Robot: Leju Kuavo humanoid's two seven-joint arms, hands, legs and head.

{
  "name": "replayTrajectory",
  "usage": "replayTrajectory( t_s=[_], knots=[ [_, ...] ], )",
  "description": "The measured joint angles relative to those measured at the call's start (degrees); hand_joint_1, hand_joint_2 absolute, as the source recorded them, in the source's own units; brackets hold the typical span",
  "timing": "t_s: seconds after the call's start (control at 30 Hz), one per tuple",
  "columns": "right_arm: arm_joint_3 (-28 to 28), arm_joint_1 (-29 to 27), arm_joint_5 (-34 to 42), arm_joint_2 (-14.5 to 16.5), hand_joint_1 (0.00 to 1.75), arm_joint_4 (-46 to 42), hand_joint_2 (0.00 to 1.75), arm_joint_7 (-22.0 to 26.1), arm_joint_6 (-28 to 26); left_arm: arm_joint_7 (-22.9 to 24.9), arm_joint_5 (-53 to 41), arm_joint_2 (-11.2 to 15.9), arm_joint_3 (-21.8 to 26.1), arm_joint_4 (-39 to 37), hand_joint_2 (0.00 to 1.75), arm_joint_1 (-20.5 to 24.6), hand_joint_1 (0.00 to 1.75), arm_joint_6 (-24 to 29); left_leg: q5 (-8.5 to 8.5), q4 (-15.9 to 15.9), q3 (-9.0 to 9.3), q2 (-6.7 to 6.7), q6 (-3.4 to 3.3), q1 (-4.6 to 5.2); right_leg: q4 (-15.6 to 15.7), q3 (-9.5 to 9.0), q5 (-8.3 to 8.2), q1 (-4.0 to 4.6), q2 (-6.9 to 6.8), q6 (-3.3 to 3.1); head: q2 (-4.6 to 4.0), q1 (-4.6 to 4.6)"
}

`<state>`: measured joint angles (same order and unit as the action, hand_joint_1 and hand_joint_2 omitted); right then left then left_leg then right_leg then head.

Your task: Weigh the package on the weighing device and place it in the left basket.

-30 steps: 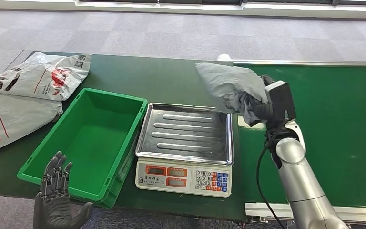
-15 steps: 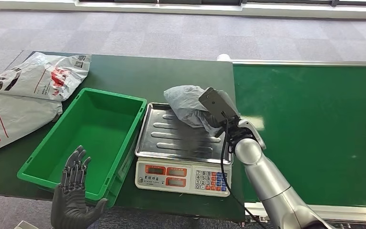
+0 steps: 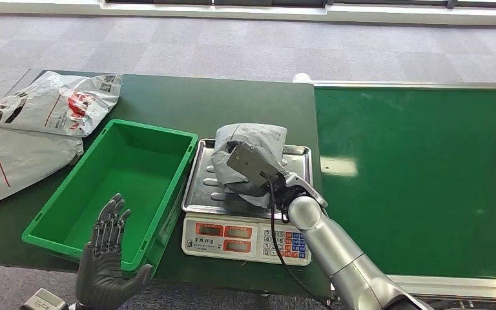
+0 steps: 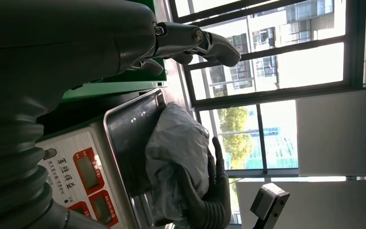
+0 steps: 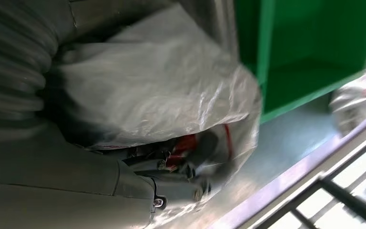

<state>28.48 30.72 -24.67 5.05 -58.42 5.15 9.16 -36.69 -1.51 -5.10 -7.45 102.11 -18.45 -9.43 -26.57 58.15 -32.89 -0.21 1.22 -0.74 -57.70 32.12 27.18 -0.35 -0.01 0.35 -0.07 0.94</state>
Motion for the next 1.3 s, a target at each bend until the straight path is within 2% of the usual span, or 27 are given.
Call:
replayTrajectory(
  t_s=[0.1, 0.27, 0.43, 0.67, 0.73, 0.8, 0.9, 0.97, 1.03, 1.1, 1.2, 1.3],
  knots=[
    [0.0, -1.1, 4.4, 1.2, 0.0, -0.6, 1.75, 1.3, 2.9, 0.0, -0.6, -0.5, 0.0, 0.0, 1.75, 0.0, 0.0, -0.2, 0.0, 0.0, -0.01, 0.01, 0.0, 0.0, 0.0, 0.0, 0.0, 0.0, 0.01, 0.0, 0.0, 0.0],
    [0.0, -2.6, 6.7, 2.2, 0.0, -3.0, 1.75, 2.0, 3.0, 0.3, -1.7, -1.1, 0.0, 0.0, 1.75, 0.1, 0.0, -0.2, 0.0, 0.0, -0.03, 0.01, 0.0, 0.0, 0.0, 0.03, 0.0, 0.0, 0.01, 0.0, 0.0, 0.0],
    [0.0, -4.5, 10.9, 2.0, 0.0, -7.5, 1.75, 4.2, 3.4, 0.9, -4.1, -1.4, 0.0, 0.0, 1.75, 0.8, 0.0, 0.0, 0.0, 0.0, -0.05, 0.01, 0.0, 0.0, 0.0, 0.08, 0.0, -0.01, 0.01, 0.0, 0.0, 0.0],
    [0.0, -6.8, 11.6, 0.6, 0.0, -13.5, 1.75, 3.3, 2.5, 2.5, -7.1, -1.4, 0.0, 0.6, 1.75, 2.6, 0.0, 1.2, 0.0, 0.0, -0.06, 0.08, 0.0, 0.0, 0.0, 0.13, -0.04, -0.01, 0.04, -0.04, 0.0, 0.0],
    [-0.1, -7.5, 9.9, 0.2, 0.0, -14.9, 1.75, 3.0, 0.4, 3.2, -8.5, -1.4, 0.0, 1.0, 1.75, 2.9, 0.0, 2.0, 0.0, 0.0, -0.06, 0.08, 0.0, 0.0, 0.0, 0.14, -0.04, -0.01, 0.06, -0.04, 0.0, 0.01],
    [-0.8, -9.2, 7.7, -0.3, 0.0, -17.3, 1.75, 4.3, -4.0, 4.4, -11.4, -1.5, 0.0, 1.5, 1.75, 3.3, 0.0, 3.6, 0.0, 0.0, -0.06, 0.05, 0.0, 0.0, 0.0, 0.16, -0.04, -0.01, 0.03, -0.04, 0.0, 0.01],
    [-3.7, -13.8, 5.6, -1.1, 0.0, -23.8, 1.75, 11.1, -13.4, 6.6, -17.0, -1.6, -0.1, 2.2, 1.75, 4.6, 0.0, 6.9, 0.0, 0.0, -0.11, -0.03, -0.01, 0.01, 0.0, 0.17, -0.03, -0.02, -0.04, -0.03, 0.0, 0.01],
    [-6.8, -17.7, 7.0, -1.6, 0.0, -29.2, 0.87, 15.9, -18.4, 8.8, -20.2, -1.6, -0.6, 2.1, 1.75, 5.9, 0.0, 9.6, -0.01, 0.0, -0.14, -0.05, -0.02, 0.02, 0.0, 0.23, -0.02, -0.05, -0.05, -0.01, 0.0, 0.0],
    [-11.1, -22.5, 12.9, -2.0, 0.0, -35.1, 0.87, 19.2, -19.8, 12.2, -22.6, -1.6, -2.0, 1.2, 1.75, 7.9, 0.0, 12.7, -0.04, 0.0, -0.15, -0.12, -0.05, 0.02, 0.0, 0.26, 0.01, -0.09, -0.12, 0.02, 0.0, 0.0],
    [-16.0, -27.7, 20.5, -2.1, 0.0, -40.0, 1.75, 21.4, -18.4, 15.7, -24.3, -1.6, -4.1, -0.9, 1.75, 10.7, 0.0, 15.5, -0.06, 0.0, -0.17, -0.19, -0.08, 0.03, 0.1, 0.25, 0.03, -0.11, -0.22, 0.05, 0.0, 0.0],
    [-23.4, -35.2, 27.5, -2.2, 0.0, -44.6, 1.75, 25.8, -15.8, 19.1, -26.2, -1.6, -8.0, -5.7, 1.75, 15.4, 0.0, 18.8, -0.06, 0.0, -0.25, -0.19, -0.09, 0.06, 0.1, 0.2, 0.01, -0.13, -0.27, 0.07, 0.0, 0.0],
    [-28.9, -40.0, 29.0, -2.2, 0.0, -47.0, 1.75, 28.2, -14.8, 20.5, -27.0, -1.7, -11.2, -9.4, 1.75, 18.6, 0.0, 20.0, -0.06, 0.0, -0.27, 0.05, -0.09, 0.12, 0.1, 0.25, -0.06, -0.13, -0.08, 0.07, 0.0, 0.0]
  ],
)
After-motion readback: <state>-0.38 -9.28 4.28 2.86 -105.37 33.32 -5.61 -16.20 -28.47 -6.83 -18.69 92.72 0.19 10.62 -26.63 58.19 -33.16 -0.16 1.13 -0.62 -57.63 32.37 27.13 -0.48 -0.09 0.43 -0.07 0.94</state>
